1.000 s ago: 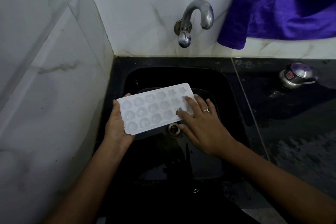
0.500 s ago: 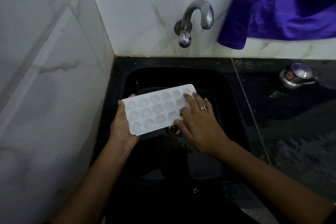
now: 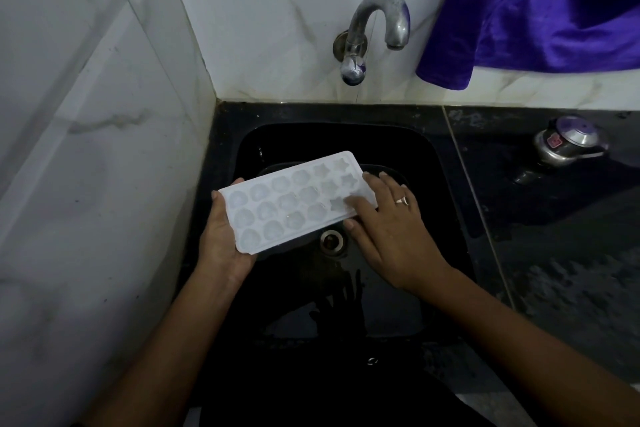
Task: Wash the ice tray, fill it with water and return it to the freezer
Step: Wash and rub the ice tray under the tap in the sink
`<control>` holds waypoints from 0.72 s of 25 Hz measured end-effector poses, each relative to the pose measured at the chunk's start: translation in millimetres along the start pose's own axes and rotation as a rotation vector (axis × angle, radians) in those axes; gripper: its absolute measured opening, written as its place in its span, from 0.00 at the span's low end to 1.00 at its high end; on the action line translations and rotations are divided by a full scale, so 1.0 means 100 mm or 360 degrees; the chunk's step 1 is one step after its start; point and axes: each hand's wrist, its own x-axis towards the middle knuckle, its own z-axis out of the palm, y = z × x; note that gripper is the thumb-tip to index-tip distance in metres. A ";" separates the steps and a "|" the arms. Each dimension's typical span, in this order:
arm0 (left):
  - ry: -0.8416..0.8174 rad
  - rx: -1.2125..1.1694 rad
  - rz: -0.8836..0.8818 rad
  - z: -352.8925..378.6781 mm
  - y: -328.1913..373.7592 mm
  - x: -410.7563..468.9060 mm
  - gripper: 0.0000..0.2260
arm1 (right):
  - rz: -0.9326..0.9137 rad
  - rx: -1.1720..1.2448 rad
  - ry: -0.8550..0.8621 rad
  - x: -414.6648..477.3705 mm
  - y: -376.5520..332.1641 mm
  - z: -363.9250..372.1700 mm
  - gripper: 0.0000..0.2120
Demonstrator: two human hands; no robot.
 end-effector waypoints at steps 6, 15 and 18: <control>0.0013 0.0061 -0.0026 0.28 -0.06 -0.15 0.26 | -0.0098 -0.0039 -0.0031 0.03 -0.23 0.13 0.20; -0.0032 0.0041 -0.0064 0.23 -0.14 -0.11 0.26 | -0.0040 -0.0042 -0.0067 0.06 -0.20 0.14 0.20; -0.0041 0.0022 -0.0028 0.29 -0.13 -0.16 0.24 | -0.0118 -0.0093 -0.0116 -0.02 -0.28 0.23 0.24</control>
